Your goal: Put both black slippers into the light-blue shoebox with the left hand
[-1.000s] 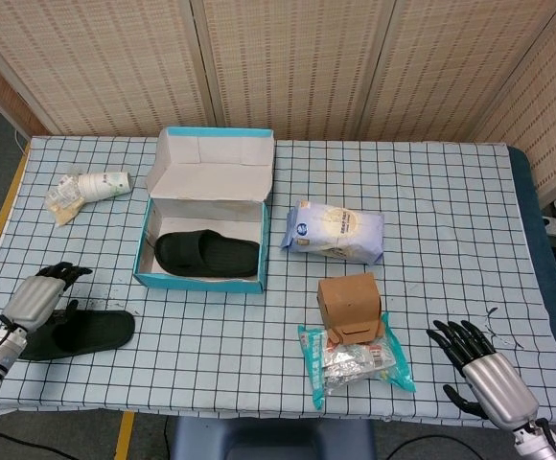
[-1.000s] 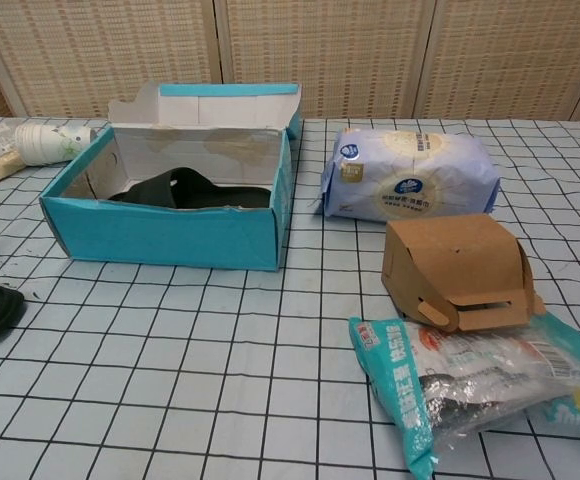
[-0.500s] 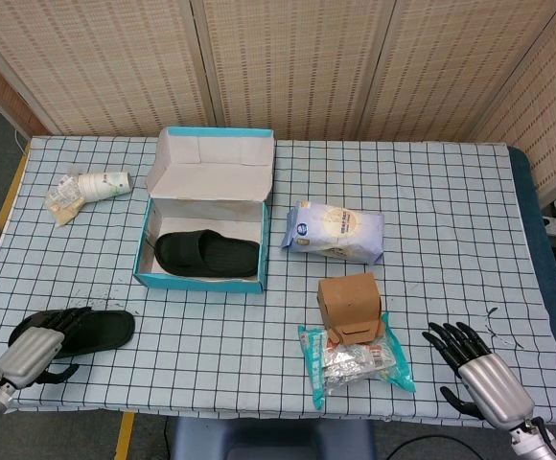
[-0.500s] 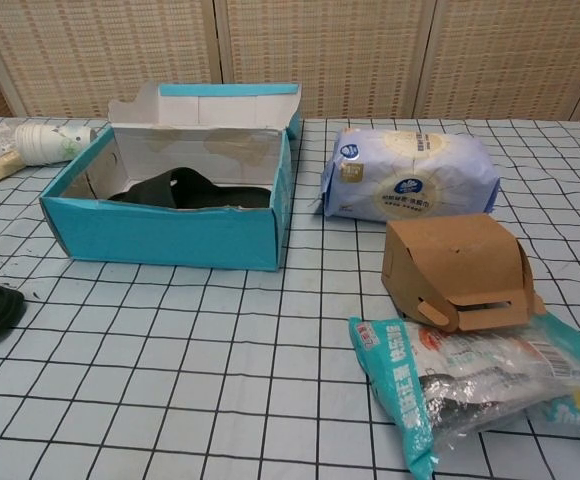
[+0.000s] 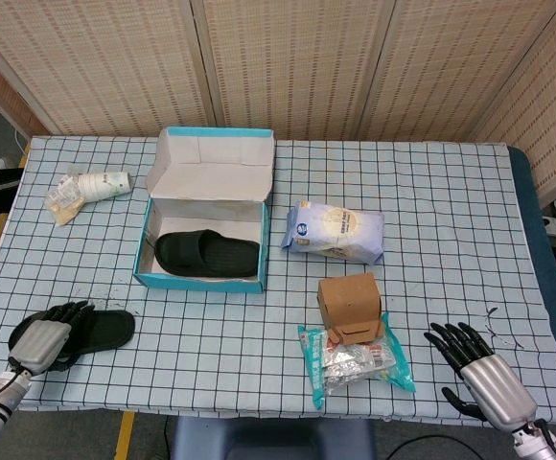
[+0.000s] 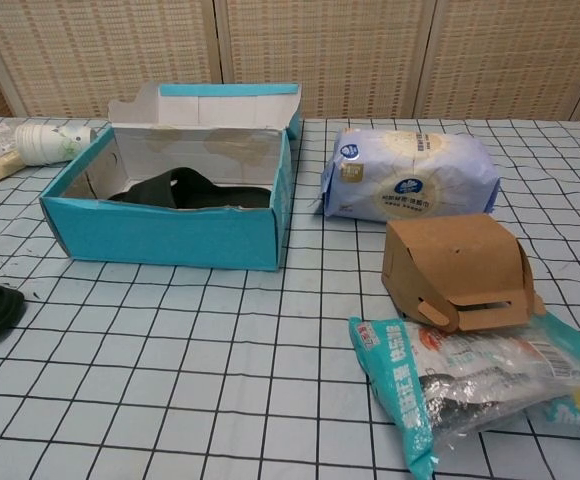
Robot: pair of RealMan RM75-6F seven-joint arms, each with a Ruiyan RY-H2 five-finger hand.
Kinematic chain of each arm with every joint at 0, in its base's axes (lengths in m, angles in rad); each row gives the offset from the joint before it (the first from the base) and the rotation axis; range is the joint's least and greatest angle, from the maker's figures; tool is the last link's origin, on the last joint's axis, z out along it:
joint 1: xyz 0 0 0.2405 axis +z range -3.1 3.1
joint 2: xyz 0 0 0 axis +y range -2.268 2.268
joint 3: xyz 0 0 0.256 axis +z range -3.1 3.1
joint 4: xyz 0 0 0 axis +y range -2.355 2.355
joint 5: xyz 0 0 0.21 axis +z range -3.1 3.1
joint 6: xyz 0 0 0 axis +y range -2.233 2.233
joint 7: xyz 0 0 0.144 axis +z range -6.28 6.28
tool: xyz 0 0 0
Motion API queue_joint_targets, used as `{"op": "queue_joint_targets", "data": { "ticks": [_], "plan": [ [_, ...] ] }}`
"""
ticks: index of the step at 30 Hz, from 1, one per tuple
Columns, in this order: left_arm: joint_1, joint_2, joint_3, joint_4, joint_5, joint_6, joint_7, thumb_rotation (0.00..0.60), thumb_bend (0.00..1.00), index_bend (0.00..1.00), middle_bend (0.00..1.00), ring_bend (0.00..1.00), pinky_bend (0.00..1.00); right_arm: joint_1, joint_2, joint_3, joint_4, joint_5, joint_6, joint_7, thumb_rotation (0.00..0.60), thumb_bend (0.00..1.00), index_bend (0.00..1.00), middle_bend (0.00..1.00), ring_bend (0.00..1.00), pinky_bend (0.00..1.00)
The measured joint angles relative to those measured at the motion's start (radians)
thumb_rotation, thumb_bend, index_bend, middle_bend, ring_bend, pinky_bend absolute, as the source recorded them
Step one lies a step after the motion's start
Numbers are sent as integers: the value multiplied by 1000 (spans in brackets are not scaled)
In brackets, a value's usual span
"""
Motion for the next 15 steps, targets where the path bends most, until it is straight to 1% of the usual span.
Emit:
{"op": "queue_joint_targets", "data": {
  "ticks": [2,4,6,7,8,10,13,15],
  "plan": [
    [2,-18,-9,26,-16,-4,9,600,352,0,0,0,135,0,0,0,-1,2,-2,-2,600,252,0,0,0,0],
    [5,-38,-19,54,-31,-4,25,600,372,0,5,9,239,0,0,1,-1,3,0,-2,600,252,0,0,0,0],
    [9,-56,-28,73,-39,4,33,600,400,32,91,114,377,-1,0,2,-1,4,3,-1,600,252,0,0,0,0],
    [12,-63,-31,80,-40,10,33,600,422,110,207,231,466,-1,1,2,-1,5,3,-1,600,252,0,0,0,0],
    [14,-69,-34,86,-38,19,28,600,436,173,280,299,514,-1,1,3,-1,5,3,-1,600,252,0,0,0,0],
    [18,-78,-38,101,-31,37,15,600,480,368,479,471,641,-1,0,2,-1,4,2,-1,600,252,0,0,0,0],
    [23,-89,-43,123,-18,66,-11,600,543,493,603,583,740,-1,1,1,-2,4,0,-2,600,252,0,0,0,0],
    [27,-92,-47,138,-7,91,-24,600,571,512,619,597,758,-1,1,2,-2,4,1,-2,600,252,0,0,0,0]
  ]
}}
